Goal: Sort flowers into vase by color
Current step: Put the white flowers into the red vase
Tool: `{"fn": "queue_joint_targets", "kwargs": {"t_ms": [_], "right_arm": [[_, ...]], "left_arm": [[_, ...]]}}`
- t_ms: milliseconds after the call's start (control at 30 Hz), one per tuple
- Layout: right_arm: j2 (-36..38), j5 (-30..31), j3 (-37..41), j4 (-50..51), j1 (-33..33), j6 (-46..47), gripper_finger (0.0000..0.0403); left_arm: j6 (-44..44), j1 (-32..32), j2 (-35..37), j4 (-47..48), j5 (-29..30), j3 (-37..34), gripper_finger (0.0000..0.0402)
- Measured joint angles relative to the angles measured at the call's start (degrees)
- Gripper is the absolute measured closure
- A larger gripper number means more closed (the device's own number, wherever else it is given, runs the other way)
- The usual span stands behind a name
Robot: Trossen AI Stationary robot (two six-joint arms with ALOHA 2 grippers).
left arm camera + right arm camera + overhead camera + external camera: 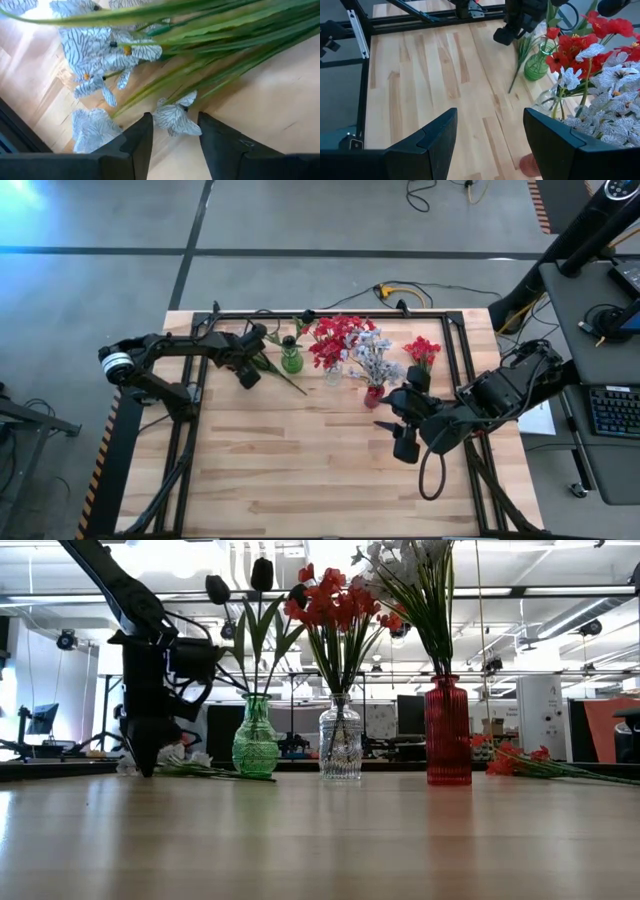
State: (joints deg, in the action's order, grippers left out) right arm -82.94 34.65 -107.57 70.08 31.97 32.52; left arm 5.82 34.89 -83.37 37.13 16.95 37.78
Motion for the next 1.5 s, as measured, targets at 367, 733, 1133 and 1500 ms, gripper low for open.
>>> {"fn": "queue_joint_targets", "kwargs": {"t_ms": [367,733,1133,1500], "right_arm": [[0.0,-0.2,0.0,0.1,0.0,0.0,0.0184],[0.0,-0.4,0.0,0.3,0.0,0.0,0.0184],[0.0,-0.6,0.0,0.8,0.0,1.4,0.0184],[0.0,-0.6,0.0,1.7,0.0,2.4,0.0184]], "left_arm": [[0.2,0.0,0.0,1.9,0.0,0.0,0.0305],[1.5,0.0,0.2,4.3,-6.2,0.0,0.0316],[4.2,-1.5,0.3,4.5,-9.8,0.0,0.0316],[-7.9,-2.0,3.9,6.2,-4.5,4.8,0.0315]]}}
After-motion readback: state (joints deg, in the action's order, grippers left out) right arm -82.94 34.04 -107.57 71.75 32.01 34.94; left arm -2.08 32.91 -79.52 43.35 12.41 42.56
